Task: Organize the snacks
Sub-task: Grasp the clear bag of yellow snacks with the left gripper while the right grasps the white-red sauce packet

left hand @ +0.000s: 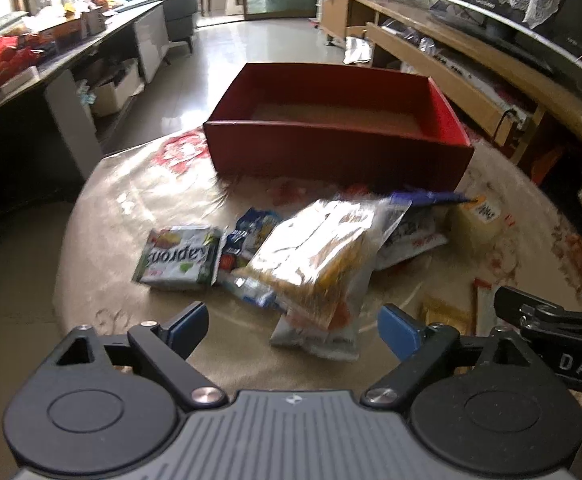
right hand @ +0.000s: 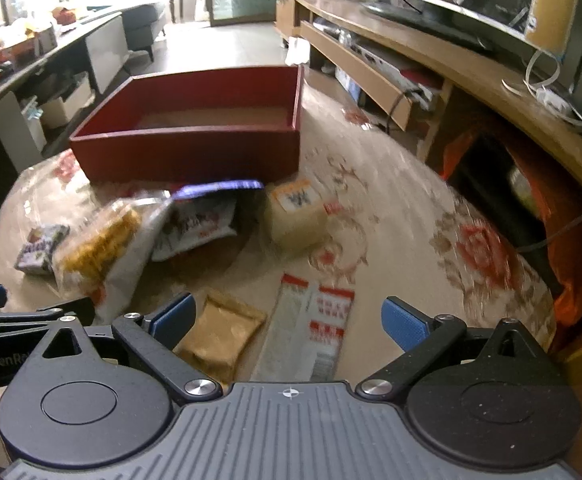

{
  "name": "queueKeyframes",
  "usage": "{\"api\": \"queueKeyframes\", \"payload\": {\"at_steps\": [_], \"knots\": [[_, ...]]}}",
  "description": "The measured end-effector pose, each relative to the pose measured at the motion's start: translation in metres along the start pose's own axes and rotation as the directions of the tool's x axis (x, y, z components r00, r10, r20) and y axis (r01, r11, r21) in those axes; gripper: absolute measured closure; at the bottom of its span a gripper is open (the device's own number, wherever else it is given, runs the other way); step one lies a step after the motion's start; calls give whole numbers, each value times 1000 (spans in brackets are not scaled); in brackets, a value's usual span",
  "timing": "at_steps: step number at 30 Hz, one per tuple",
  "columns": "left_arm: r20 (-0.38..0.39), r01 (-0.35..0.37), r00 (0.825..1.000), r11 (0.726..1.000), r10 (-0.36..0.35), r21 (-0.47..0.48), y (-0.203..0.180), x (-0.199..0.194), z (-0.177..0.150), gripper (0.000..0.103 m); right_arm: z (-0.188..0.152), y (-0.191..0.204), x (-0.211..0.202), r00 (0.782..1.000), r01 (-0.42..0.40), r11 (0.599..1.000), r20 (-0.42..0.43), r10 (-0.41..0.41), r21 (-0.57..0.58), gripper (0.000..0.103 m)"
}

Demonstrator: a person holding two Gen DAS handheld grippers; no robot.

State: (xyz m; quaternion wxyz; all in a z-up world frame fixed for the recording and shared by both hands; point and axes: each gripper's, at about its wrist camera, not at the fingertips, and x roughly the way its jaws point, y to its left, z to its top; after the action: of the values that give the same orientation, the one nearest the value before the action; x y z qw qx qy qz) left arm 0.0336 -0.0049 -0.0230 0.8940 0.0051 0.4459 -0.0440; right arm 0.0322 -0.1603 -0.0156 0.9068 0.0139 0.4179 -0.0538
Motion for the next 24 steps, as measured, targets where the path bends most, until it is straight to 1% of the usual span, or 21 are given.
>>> {"api": "queueKeyframes", "payload": {"at_steps": [2, 5, 8, 12, 14, 16, 19, 22, 24], "knots": [[-13, 29, 1000, 1000, -29, 8, 1, 6, 10, 9, 6, -2, -2, 1000, -26, 1000, 6, 26, 5, 2], [-9, 41, 999, 998, -40, 46, 0, 14, 25, 9, 11, -7, -3, 999, -53, 999, 5, 53, 13, 2], [-15, 61, 998, 995, -60, 78, -1, 28, 39, 9, 10, -12, 0, 998, -67, 997, -16, 68, 25, 2], [-54, 85, 995, 989, -79, 123, -3, 56, 56, 9, 6, -18, 7, 996, -77, 996, -45, 79, 41, 2], [-72, 99, 993, 987, -90, 130, -4, 68, 61, 9, 5, -21, 10, 995, -80, 995, -61, 83, 53, 2], [-92, 98, 992, 988, -87, 123, -4, 76, 63, 9, 3, -23, 12, 993, -86, 994, -75, 90, 62, 2], [-141, 136, 983, 983, -119, 121, -6, 87, 60, 10, 1, -24, 15, 992, -88, 994, -90, 93, 63, 2], [-155, 120, 983, 982, -98, 145, -11, 91, 54, 12, -1, -26, 18, 989, -94, 993, -106, 101, 66, 2], [-157, 122, 982, 984, -101, 132, -9, 92, 51, 13, -3, -27, 19, 988, -95, 993, -114, 102, 63, 2]]}}
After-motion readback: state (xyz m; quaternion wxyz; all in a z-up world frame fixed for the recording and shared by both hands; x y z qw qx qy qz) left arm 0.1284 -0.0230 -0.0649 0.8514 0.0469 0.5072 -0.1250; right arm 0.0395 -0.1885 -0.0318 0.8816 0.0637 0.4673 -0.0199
